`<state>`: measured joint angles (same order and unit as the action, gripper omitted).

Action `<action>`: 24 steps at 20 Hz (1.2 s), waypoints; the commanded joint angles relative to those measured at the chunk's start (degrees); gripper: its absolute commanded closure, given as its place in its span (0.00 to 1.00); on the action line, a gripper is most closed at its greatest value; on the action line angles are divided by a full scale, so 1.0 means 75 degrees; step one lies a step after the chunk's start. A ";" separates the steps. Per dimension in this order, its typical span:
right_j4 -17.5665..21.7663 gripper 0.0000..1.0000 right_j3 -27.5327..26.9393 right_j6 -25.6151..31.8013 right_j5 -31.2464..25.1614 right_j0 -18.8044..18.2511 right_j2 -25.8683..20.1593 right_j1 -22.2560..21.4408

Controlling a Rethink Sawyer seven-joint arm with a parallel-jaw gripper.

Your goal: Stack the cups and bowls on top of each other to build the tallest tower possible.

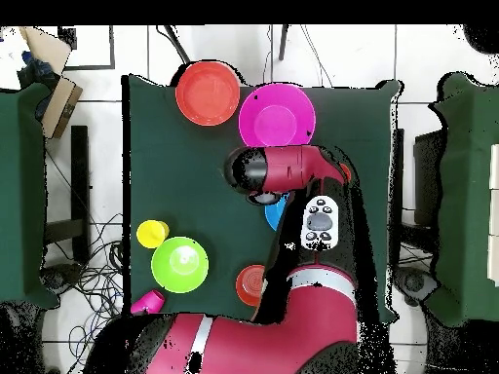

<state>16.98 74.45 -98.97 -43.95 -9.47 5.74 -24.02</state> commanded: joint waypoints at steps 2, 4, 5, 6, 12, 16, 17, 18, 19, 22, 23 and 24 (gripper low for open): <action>0.0277 0.00 0.0203 -0.0081 -0.0090 0.0158 -0.0508 0.0363; 0.0282 0.00 0.0201 -0.0082 -0.0086 0.0162 -0.0505 0.0365; 0.0282 0.00 0.0193 -0.0075 -0.0091 0.0159 -0.0507 0.0370; 0.0284 0.00 0.0199 -0.0075 -0.0091 0.0161 -0.0504 0.0364; 0.0282 0.00 0.0209 -0.0077 -0.0116 0.0174 -0.0493 0.0339; 0.0273 0.00 0.0172 -0.0078 -0.0175 0.0185 -0.0487 0.0347; 0.0270 0.00 0.0160 -0.0073 -0.0212 0.0194 -0.0482 0.0337; 0.0263 0.00 0.0152 -0.0075 -0.0246 0.0205 -0.0478 0.0323; 0.0260 0.00 0.0146 -0.0081 -0.0270 0.0219 -0.0471 0.0312; 0.0232 0.00 0.0137 -0.0065 -0.0357 0.0237 -0.0482 0.0275; 0.0225 0.00 0.0142 -0.0050 -0.0369 0.0234 -0.0492 0.0263; 0.0212 0.00 0.0171 -0.0027 -0.0383 0.0224 -0.0505 0.0230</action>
<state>16.98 74.45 -98.97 -43.95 -9.32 5.80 -24.05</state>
